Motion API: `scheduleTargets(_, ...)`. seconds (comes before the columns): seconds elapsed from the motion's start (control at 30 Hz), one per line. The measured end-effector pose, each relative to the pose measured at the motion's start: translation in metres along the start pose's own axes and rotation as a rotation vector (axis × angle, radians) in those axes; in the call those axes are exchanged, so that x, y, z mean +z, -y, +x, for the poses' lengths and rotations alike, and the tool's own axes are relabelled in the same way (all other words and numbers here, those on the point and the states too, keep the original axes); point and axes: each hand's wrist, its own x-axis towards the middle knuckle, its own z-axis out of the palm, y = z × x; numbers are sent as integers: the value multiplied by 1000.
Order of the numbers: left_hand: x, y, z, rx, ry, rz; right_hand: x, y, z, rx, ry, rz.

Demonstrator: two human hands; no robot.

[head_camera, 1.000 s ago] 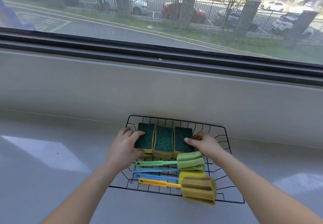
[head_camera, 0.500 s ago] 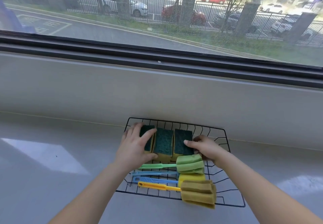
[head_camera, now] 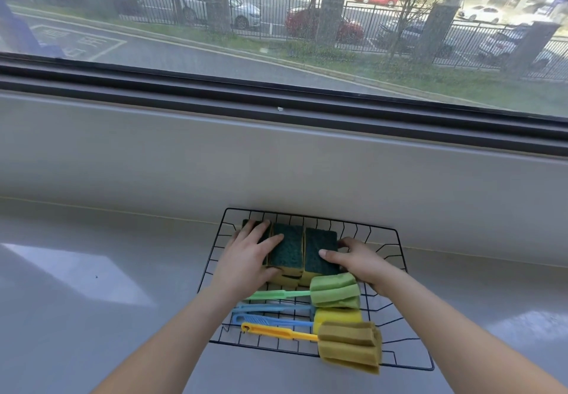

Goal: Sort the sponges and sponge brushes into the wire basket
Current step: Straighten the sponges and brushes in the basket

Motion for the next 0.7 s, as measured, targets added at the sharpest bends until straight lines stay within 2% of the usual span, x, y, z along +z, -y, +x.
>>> scheduleTargets(0.37, -3, 8, 0, 44, 62, 22, 3, 4, 4, 8, -9, -17)
scheduleTargets(0.7, 1, 8, -6, 60, 18, 47, 2, 2, 7, -13, -7, -21)
